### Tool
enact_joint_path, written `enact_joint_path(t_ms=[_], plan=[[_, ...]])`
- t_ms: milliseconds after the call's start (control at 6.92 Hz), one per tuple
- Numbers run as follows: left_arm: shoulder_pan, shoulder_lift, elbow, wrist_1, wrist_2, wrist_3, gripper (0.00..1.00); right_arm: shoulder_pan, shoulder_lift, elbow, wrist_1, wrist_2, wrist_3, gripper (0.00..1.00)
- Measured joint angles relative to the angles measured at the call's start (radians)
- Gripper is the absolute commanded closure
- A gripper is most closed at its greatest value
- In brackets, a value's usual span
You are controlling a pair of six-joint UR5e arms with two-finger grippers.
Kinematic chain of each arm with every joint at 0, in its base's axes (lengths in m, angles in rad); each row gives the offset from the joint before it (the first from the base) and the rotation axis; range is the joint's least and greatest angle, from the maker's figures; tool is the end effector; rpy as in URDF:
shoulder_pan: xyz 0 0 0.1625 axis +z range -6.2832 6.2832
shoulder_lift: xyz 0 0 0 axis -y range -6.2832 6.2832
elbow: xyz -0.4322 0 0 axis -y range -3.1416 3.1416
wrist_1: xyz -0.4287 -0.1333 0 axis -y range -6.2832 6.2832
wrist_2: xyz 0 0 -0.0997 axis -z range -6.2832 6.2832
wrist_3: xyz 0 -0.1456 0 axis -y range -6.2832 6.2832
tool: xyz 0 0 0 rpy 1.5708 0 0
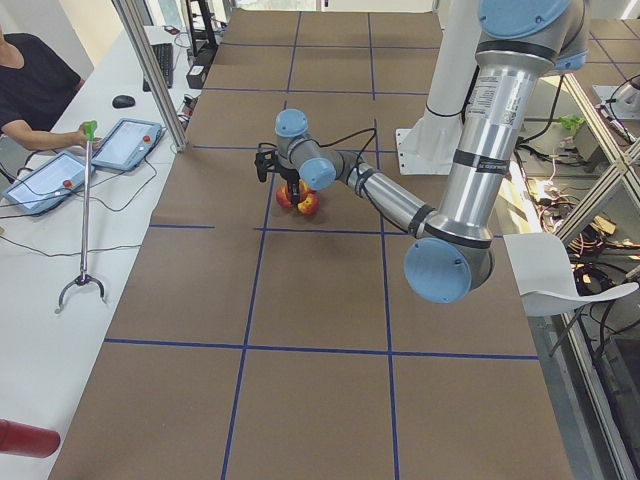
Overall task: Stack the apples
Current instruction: 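Lift the held apple off the table with the left gripper, then carry the apple over the three-apple cluster and lower it on top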
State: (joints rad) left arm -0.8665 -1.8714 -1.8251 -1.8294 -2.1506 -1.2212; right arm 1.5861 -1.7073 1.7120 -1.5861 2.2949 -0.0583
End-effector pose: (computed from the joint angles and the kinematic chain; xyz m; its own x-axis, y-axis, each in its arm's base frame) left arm 0.3797 -0.5295 0.3607 0.5480 -0.2024 -0.8117 0.2044 0.9733 -0.1047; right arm 0.0440 -0.4678 0.6988 0.7485 -0.0398 0.6619 0.0284 0.9992 0.0280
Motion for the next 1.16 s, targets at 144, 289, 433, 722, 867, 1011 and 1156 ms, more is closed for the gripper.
enact_joint_path(t_ms=[144,289,433,722,867,1011,1156], plan=[[0.042,-0.061,0.023,0.041,0.056,-0.027,1.0,0.0,0.0,0.0,0.0,0.0,0.0,0.0],[0.067,-0.088,0.043,0.055,0.082,-0.044,1.0,0.0,0.0,0.0,0.0,0.0,0.0,0.0],[0.084,-0.098,0.055,0.059,0.092,-0.052,1.0,0.0,0.0,0.0,0.001,0.0,0.0,0.0],[0.102,-0.103,0.075,0.06,0.103,-0.055,1.0,0.0,0.0,0.0,0.0,0.0,0.0,0.0],[0.106,-0.104,0.081,0.06,0.107,-0.055,1.0,0.0,0.0,0.0,0.0,0.0,0.0,0.0],[0.111,-0.104,0.084,0.059,0.109,-0.056,1.0,0.0,0.0,0.0,0.0,0.0,0.0,0.0],[0.117,-0.103,0.086,0.059,0.11,-0.055,1.0,0.0,0.0,0.0,0.0,0.0,0.0,0.0]])
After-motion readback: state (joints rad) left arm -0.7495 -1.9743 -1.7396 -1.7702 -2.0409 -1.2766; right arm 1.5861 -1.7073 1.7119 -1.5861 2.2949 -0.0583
